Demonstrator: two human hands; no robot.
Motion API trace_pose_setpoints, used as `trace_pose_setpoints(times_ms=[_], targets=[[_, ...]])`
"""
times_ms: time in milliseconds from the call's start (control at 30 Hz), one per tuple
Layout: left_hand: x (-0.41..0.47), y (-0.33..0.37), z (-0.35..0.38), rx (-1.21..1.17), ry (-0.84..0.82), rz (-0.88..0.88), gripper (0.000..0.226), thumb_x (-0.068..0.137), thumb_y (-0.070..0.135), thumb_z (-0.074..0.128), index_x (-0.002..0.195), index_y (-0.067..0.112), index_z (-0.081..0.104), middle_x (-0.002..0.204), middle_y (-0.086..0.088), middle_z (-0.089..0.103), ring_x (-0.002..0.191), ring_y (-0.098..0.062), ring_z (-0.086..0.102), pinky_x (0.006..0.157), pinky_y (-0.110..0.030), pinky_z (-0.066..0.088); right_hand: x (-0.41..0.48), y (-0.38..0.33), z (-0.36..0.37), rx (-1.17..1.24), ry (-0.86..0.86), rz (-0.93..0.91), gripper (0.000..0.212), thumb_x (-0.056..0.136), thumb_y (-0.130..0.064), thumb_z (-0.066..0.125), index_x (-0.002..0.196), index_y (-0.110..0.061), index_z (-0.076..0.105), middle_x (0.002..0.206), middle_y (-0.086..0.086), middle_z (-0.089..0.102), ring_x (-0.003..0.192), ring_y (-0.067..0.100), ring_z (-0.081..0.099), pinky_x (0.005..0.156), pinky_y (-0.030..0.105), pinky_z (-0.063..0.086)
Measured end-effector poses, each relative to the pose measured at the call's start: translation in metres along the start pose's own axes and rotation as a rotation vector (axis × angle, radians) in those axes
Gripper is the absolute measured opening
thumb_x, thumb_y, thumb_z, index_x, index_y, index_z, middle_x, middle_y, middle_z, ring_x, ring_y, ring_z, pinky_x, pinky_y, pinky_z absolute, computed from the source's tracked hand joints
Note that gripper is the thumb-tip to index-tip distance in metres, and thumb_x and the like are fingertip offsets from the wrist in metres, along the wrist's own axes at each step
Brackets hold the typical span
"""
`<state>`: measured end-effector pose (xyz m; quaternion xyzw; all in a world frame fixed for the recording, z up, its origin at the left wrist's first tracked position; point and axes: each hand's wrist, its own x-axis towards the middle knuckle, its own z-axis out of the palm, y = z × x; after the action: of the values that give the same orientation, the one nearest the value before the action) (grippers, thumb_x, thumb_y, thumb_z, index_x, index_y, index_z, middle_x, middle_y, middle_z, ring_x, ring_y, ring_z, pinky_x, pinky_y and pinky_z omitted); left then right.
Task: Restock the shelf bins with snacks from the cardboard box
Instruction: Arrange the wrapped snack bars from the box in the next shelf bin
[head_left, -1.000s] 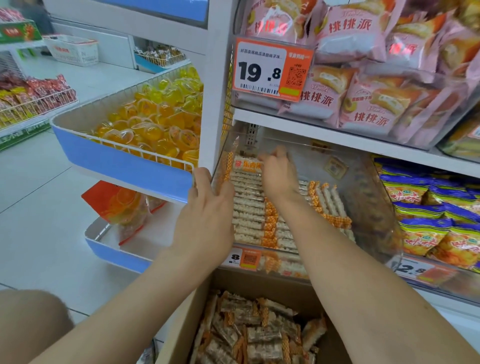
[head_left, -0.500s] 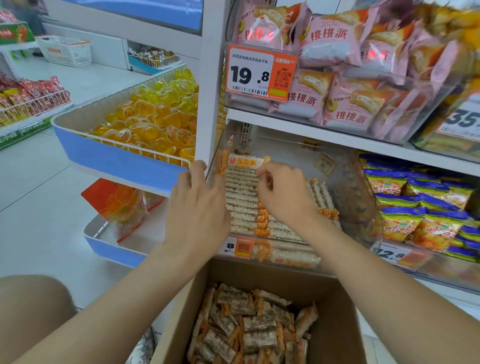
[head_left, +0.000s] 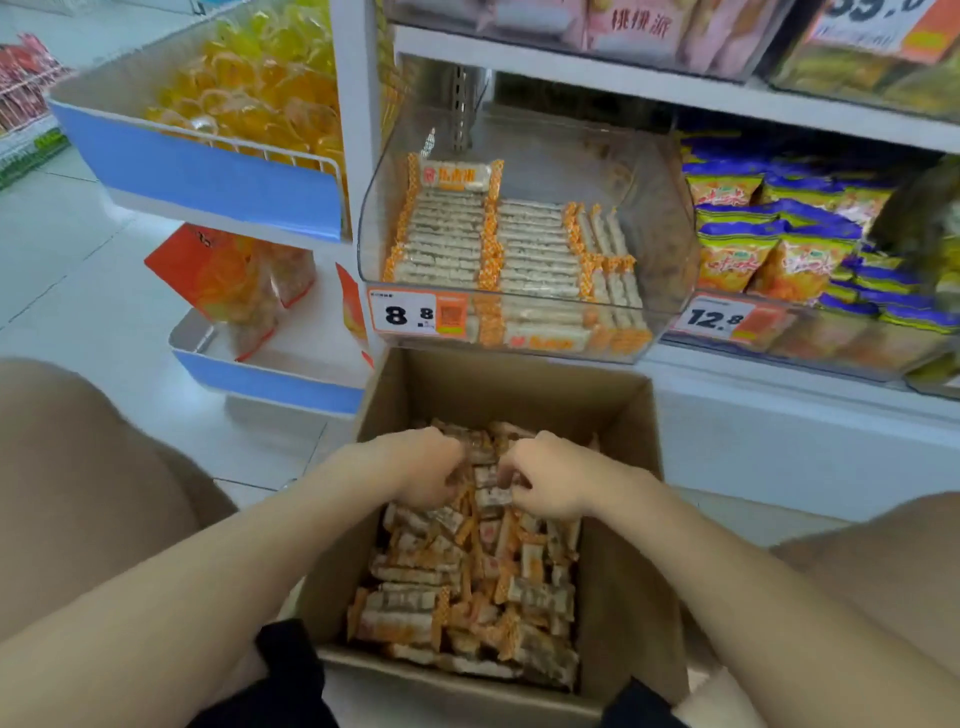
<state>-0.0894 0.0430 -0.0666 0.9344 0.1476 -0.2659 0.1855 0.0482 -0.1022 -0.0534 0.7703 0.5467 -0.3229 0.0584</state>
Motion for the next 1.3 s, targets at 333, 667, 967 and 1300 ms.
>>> trace_pose_setpoints(times_ms=[333, 667, 967, 1300], targets=[[0.042, -0.024, 0.115, -0.095, -0.463, -0.126, 0.033, 0.100, 0.012, 0.055, 0.132, 0.018, 0.057, 0.134, -0.007, 0.055, 0.112, -0.027, 0.058, 0.082, -0.032, 0.051, 0.050, 0.020, 0.122, 0.243, -0.218, 0.103, 0.016, 0.106, -0.025, 0.056, 0.103, -0.016, 0.069, 0.136, 0.014, 0.064, 0.118, 0.028, 0.062, 0.098, 0.049, 0.056], [0.063, -0.036, 0.162, 0.020, -0.553, -0.199, 0.048, 0.097, 0.019, 0.063, 0.142, 0.015, 0.045, 0.139, -0.009, 0.052, 0.119, -0.028, 0.057, 0.104, -0.042, 0.054, 0.056, 0.034, 0.184, 0.388, -0.131, 0.384, 0.063, 0.099, -0.003, 0.059, 0.156, -0.015, 0.036, 0.131, 0.009, 0.056, 0.107, 0.028, 0.060, 0.080, 0.038, 0.054], [0.062, -0.030, 0.156, -0.196, -0.502, -0.188, 0.041, 0.095, 0.001, 0.062, 0.129, 0.021, 0.050, 0.111, 0.001, 0.048, 0.088, -0.018, 0.054, 0.062, -0.028, 0.046, 0.044, 0.052, 0.188, 0.347, -0.314, 0.422, 0.036, 0.098, -0.022, 0.071, 0.131, -0.013, 0.058, 0.128, 0.011, 0.059, 0.112, 0.028, 0.060, 0.098, 0.042, 0.055], [0.062, -0.032, 0.145, -0.561, -0.044, -0.171, 0.034, 0.078, 0.022, 0.090, 0.099, 0.035, 0.067, 0.122, 0.010, 0.061, 0.113, -0.014, 0.060, 0.096, -0.037, 0.056, 0.051, 0.042, 0.136, 1.148, -0.083, 0.468, 0.047, 0.110, -0.024, 0.052, 0.155, -0.014, 0.049, 0.163, 0.007, 0.041, 0.150, 0.029, 0.038, 0.113, 0.039, 0.037]])
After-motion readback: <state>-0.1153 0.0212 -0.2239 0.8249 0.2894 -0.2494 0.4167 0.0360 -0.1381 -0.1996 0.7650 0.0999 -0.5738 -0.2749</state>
